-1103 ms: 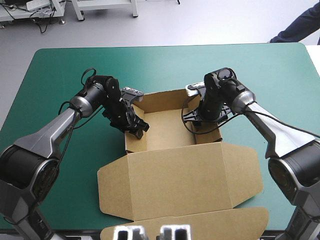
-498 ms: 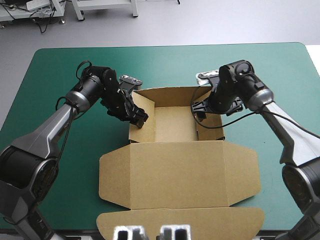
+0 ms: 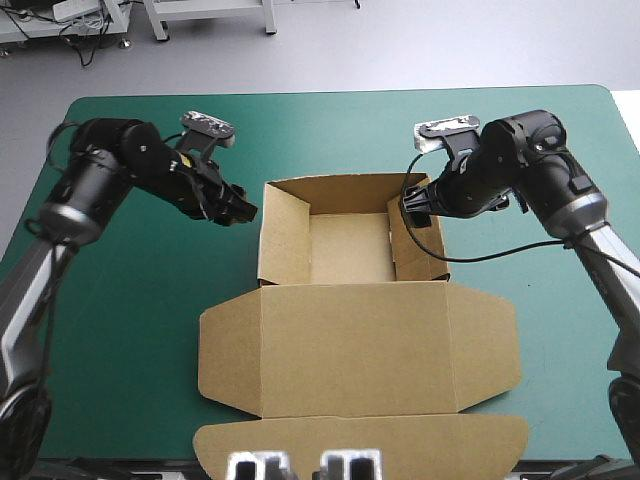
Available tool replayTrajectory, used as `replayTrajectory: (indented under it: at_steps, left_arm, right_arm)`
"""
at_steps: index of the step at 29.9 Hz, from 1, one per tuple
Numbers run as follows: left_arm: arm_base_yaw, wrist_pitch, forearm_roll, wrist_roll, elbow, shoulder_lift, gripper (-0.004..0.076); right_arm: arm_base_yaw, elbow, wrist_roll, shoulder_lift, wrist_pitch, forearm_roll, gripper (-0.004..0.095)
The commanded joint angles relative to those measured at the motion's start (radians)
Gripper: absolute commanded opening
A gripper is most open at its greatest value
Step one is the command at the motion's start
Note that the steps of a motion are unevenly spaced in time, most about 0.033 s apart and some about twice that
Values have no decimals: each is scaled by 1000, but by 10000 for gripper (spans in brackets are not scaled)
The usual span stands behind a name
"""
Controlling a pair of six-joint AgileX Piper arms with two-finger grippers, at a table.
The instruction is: Fold the box
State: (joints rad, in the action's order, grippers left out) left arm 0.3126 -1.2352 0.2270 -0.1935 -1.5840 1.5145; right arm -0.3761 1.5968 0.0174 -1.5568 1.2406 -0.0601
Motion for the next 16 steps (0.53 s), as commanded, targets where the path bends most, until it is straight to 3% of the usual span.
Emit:
replayTrajectory:
  at_steps: [1,3,9,16]
  left_arm:
    - [0,-62,5,-50,-15,-181,137]
    - [0,-62,-10,-80,24,-273,-3]
    - [0,-62,-89,-79,224,-525,-4]
    - [0,-62,-97,31,525,-741,-4]
  right_arm:
    - [7,30,-27,56,-14,-2,836]
    - [7,28,-27,54,-25,-2,836]
    - [7,24,-27,16,-67,-2,836]
    - [7,24,-17,-77,-62,-6,836]
